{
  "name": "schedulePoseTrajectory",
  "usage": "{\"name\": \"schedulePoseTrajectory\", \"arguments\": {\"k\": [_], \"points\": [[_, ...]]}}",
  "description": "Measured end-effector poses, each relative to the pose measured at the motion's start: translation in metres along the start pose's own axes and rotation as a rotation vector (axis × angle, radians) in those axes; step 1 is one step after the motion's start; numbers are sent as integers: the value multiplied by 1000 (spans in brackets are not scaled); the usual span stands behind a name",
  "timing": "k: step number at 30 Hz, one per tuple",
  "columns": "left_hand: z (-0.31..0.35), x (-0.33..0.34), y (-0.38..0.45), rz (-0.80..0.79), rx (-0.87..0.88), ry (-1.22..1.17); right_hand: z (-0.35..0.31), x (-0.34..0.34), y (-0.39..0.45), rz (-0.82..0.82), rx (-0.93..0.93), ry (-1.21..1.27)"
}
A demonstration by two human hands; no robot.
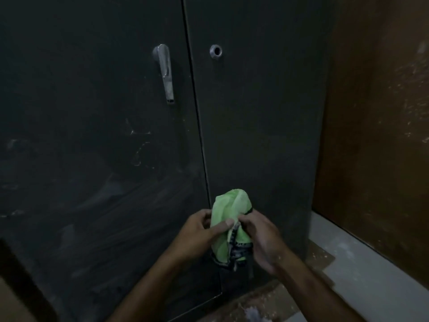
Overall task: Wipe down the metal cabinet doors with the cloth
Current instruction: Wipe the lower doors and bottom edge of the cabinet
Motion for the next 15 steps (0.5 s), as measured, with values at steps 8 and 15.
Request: {"name": "schedulePoseTrajectory", "arguments": {"k": [8,15], "points": [[-17,-44,-17,212,12,-239,-21,11,5,100,-170,-367],[-23,-73,-14,171,23,-316,-53,7,24,7,-232,-394]]}}
Point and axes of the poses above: each hand's wrist, its own y-axis towards the middle knuckle, its own x-axis out of the palm, z = x × y, the point moved 10 cm from there along y, towards the middle knuckle, and after that the axes turned 8 degrees about -x, right-handed, at the moved point
